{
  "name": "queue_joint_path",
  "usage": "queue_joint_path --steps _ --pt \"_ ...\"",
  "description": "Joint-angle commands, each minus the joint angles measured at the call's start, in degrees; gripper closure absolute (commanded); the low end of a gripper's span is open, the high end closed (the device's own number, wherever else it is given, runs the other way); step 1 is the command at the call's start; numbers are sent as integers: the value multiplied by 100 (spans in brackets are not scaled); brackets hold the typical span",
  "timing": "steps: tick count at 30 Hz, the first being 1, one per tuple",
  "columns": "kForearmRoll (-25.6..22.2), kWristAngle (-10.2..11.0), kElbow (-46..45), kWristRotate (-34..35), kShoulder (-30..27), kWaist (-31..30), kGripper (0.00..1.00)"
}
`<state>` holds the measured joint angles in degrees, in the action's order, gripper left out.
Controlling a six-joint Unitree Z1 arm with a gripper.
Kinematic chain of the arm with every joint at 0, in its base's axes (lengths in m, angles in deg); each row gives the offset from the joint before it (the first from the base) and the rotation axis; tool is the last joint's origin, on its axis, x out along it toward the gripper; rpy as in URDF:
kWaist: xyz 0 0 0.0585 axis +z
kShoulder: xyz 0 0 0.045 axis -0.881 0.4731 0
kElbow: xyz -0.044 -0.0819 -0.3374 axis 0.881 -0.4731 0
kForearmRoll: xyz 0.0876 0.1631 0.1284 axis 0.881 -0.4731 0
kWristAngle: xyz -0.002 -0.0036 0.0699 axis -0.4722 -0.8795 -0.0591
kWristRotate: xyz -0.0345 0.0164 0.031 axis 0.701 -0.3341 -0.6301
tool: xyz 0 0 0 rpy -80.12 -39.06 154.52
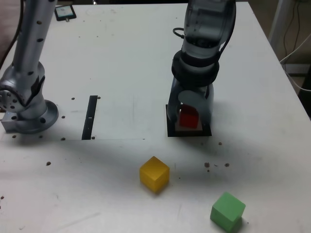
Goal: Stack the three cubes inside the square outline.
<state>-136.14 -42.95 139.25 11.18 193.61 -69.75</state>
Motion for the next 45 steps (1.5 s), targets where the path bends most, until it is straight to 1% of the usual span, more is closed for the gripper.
queue_joint_path --steps 1,5,9,13,16,19,23,26,28,31,35,40,43,45 --pt "8 21 -23 11 -71 15 0" --pt "10 39 -72 32 -190 12 0" --pt "-46 93 -233 142 -685 -79 0" --pt "-362 171 -258 364 -1303 -396 0" --pt "-699 169 -209 708 -1620 -749 0" --pt "-892 70 -238 1247 -1812 -1130 0" --pt "-910 -220 -349 1959 -1883 -1535 0" --pt "-920 -415 -429 2270 -1829 -1737 0" --pt "-978 -488 -436 2369 -1763 -1892 0" --pt "-1072 -482 -349 2337 -1680 -2130 0" --pt "-1071 -419 -312 2077 -1560 -2494 1" --pt "-712 -304 -590 1799 -1420 -3144 1" --pt "-546 -248 -594 1324 -1368 -3350 2" --pt "-558 -279 -534 836 -1335 -3367 2"
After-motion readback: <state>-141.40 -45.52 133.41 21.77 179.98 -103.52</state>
